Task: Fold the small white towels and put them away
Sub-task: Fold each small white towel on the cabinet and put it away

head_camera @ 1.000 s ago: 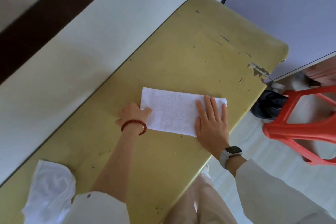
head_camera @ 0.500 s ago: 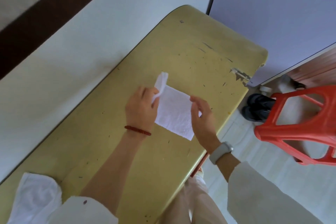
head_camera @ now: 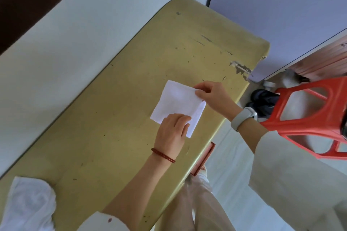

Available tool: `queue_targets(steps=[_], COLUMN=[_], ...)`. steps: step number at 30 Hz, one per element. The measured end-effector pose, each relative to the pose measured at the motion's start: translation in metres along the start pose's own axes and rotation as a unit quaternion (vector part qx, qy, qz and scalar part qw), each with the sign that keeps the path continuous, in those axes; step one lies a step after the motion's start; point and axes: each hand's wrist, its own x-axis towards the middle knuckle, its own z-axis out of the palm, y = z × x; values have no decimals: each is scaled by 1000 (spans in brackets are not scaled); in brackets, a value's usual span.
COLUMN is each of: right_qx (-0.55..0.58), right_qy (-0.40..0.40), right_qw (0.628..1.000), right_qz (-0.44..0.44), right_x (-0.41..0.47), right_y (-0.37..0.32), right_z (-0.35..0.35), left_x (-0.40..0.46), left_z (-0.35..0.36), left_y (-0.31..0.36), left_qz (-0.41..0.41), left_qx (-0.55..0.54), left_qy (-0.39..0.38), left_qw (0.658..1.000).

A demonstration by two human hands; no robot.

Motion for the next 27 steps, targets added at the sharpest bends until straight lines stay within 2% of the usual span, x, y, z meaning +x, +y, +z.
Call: queue_targets(steps=[6,11,21,27], right_qx=[-94,-119,-108,-212], right_qy=[5,17,46,53], right_qw=[995,992,987,960], right_qz=[-32,-49,-109,-173], right_x=[0,-2,-10,-11], right_y=[12,19,32,45], right_z=[0,5,7,9], left_x=[-6,-12,-19,-23], left_z=[10,11,9,4], left_y=[12,13,8,6], left_qz=[24,17,33,48], left_qx=[2,17,55,94], left_qy=[-21,-50,-45,-69], left_qw=[999,998,997,992])
